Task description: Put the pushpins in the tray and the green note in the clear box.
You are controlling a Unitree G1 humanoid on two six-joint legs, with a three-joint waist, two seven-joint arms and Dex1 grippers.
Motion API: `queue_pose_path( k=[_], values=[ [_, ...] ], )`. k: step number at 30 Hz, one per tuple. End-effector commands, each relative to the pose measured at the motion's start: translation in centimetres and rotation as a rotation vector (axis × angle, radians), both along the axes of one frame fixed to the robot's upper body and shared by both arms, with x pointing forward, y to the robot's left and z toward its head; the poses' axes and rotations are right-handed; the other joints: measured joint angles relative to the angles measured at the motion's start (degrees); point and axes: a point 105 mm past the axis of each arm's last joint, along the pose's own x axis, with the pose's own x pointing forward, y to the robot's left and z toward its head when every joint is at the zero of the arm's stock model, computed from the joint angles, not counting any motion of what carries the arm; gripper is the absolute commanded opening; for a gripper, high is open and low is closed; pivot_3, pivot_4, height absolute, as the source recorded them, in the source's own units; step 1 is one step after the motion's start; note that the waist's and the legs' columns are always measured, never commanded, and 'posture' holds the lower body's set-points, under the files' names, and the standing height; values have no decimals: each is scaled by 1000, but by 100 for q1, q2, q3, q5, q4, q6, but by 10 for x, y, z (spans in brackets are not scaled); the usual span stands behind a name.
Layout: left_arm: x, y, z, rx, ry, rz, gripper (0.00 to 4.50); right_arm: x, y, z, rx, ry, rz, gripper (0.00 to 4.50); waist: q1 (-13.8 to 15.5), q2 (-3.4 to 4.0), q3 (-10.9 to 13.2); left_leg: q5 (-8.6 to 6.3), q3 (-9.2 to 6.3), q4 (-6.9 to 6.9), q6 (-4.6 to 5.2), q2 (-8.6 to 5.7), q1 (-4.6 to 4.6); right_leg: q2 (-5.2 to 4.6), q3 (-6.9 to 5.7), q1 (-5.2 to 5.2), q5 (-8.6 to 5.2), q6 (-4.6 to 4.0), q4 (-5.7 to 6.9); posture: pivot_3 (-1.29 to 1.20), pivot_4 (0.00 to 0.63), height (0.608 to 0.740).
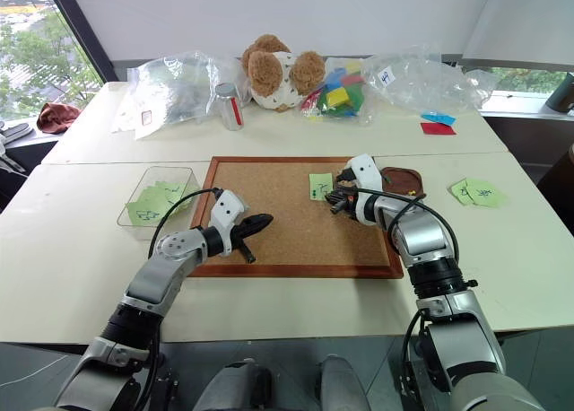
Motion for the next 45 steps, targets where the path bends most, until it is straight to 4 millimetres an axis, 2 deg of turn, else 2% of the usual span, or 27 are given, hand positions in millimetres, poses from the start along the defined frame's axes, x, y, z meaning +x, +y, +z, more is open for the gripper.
queue_pose_path(
  k=[1,4,9,15,18,20,23,27,30,35,42,45],
  values=[
    [-5,1,-18,30,64,-1,0,4,4,20,15,-62,14,95,0,0,0,0,0,0,0,0,0,0,0,0,0,0,0,0,150,740],
    [-6,0,-18,29,65,-3,0,3,4,22,15,-68,17,95,0,0,0,0,0,0,0,0,0,0,0,0,0,0,0,0,150,740],
    [-6,0,-20,30,72,-6,0,3,0,38,9,-105,10,95,1,0,0,0,0,0,0,0,-1,0,0,0,0,0,0,0,150,740],
    [-8,-3,-24,34,85,-17,0,1,-10,76,50,-178,-26,95,3,1,1,0,0,-1,0,0,-2,0,0,-3,0,0,-1,0,150,740],
    [-9,-3,-24,34,88,-21,0,2,-17,86,60,-197,-58,95,6,-1,-1,-6,0,0,10,0,-2,-1,0,-2,0,0,-2,0,150,740],
    [-9,-4,-25,34,89,-23,0,5,-29,100,80,-225,-108,95,6,-2,-2,-7,-2,-2,12,0,0,-1,-1,0,0,0,-2,0,150,740],
    [-9,-5,-25,34,89,-25,0,14,-64,112,73,-262,-240,95,12,-2,-1,-7,-1,-2,12,0,-1,-2,0,0,0,0,-3,0,150,740],
    [-9,-6,-25,35,87,-26,0,24,-115,97,-17,-247,-405,95,26,-2,-1,-7,0,-2,12,-1,-1,-3,-1,2,0,0,-5,0,150,740],
    [-8,-6,-25,35,85,-25,0,28,-133,83,-19,-215,-454,95,12,-2,-2,-7,1,-3,11,-1,-1,-2,0,3,0,0,-6,0,150,740],
    [-8,-6,-25,35,83,-25,0,30,-140,55,-16,-146,-456,95,5,1,-3,-9,4,-2,16,-1,16,-2,2,22,0,0,-5,0,150,740],
    [-9,-4,-25,35,84,-20,0,30,-144,31,-3,-85,-468,95,7,1,-3,-11,3,-3,20,0,28,-2,1,35,0,0,-8,0,150,740],
    [-9,-4,-25,36,84,-18,0,30,-142,24,3,-67,-462,942,3,1,-3,-12,3,-4,20,0,32,-2,1,38,0,0,-8,0,150,740]
  ],
)
